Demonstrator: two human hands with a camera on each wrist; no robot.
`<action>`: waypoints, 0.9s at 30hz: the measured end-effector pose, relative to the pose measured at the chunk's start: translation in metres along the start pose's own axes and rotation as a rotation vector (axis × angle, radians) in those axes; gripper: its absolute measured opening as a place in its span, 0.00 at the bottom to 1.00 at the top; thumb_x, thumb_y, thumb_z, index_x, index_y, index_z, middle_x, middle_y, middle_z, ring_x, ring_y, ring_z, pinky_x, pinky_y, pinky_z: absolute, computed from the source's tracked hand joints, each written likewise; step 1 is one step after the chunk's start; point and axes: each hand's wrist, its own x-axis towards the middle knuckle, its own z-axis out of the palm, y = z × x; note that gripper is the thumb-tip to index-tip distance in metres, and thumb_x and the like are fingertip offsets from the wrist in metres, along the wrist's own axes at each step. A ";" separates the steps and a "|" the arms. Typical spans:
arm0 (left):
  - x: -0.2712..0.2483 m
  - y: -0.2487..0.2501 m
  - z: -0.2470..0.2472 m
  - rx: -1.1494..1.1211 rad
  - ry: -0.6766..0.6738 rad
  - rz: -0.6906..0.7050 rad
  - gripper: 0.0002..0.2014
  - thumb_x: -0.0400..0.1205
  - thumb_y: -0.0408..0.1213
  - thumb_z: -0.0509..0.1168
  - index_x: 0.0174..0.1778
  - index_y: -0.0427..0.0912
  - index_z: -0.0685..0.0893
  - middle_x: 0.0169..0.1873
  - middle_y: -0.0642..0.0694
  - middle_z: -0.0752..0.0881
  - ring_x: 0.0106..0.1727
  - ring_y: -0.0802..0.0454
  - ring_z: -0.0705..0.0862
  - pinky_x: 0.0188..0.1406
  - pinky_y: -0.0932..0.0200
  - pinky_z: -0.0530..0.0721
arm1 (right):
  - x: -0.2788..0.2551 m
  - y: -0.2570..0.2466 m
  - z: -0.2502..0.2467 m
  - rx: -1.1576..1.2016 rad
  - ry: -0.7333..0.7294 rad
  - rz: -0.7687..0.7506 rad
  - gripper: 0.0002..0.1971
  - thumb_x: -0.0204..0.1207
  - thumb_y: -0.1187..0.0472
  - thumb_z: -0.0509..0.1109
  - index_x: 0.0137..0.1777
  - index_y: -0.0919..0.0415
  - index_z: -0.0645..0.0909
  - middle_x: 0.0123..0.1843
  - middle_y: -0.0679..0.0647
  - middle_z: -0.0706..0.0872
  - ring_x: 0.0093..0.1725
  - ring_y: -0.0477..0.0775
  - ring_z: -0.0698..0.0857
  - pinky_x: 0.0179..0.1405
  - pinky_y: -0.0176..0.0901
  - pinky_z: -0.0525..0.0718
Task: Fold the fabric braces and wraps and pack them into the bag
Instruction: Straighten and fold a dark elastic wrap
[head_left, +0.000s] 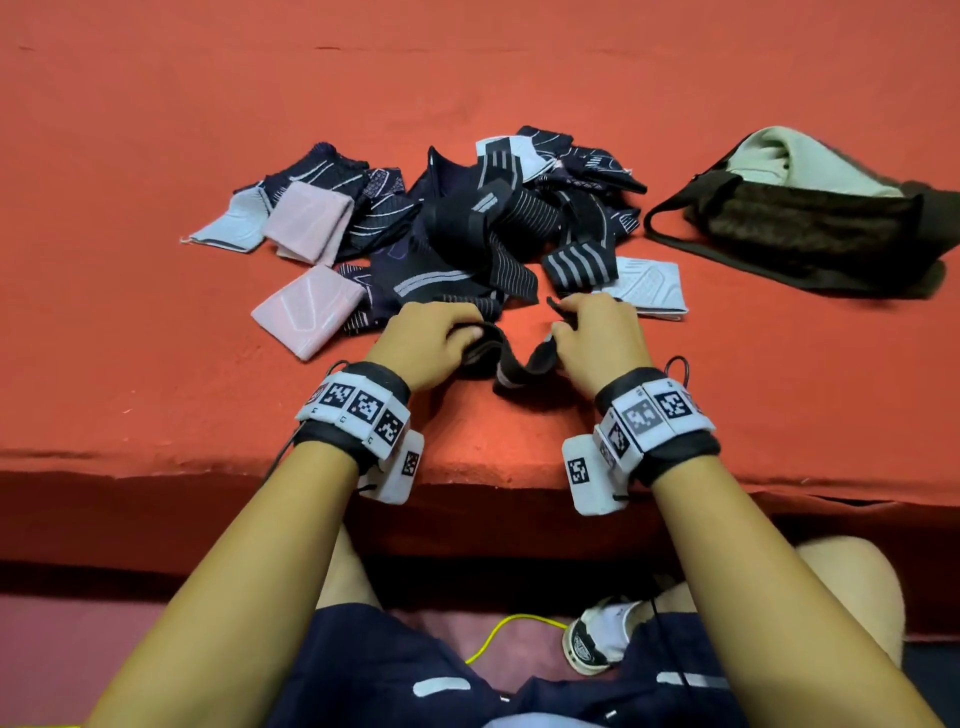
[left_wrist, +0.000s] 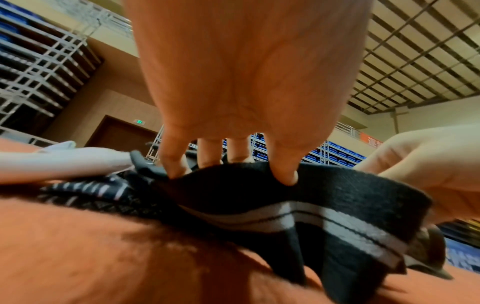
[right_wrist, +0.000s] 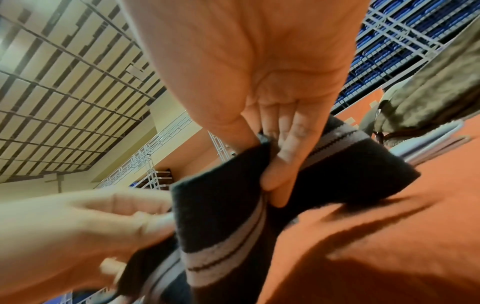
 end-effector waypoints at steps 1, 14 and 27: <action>-0.004 -0.002 0.000 -0.016 -0.004 -0.014 0.15 0.80 0.51 0.59 0.55 0.54 0.88 0.44 0.49 0.90 0.50 0.44 0.86 0.53 0.53 0.81 | 0.001 0.001 -0.004 0.007 0.023 -0.006 0.15 0.80 0.62 0.66 0.64 0.64 0.85 0.61 0.67 0.87 0.66 0.72 0.80 0.65 0.56 0.80; -0.005 -0.034 -0.011 -0.052 -0.030 -0.149 0.20 0.85 0.39 0.67 0.74 0.49 0.81 0.58 0.45 0.89 0.51 0.49 0.86 0.59 0.61 0.78 | -0.014 0.024 -0.027 -0.057 -0.251 0.028 0.03 0.76 0.53 0.73 0.45 0.50 0.86 0.21 0.48 0.87 0.19 0.43 0.84 0.41 0.49 0.90; 0.010 -0.071 -0.028 0.017 -0.161 -0.172 0.30 0.77 0.20 0.65 0.77 0.40 0.78 0.77 0.36 0.71 0.81 0.39 0.67 0.79 0.57 0.62 | -0.001 0.043 -0.024 -0.161 -0.129 0.140 0.05 0.70 0.54 0.72 0.39 0.55 0.85 0.37 0.55 0.89 0.41 0.62 0.89 0.49 0.53 0.88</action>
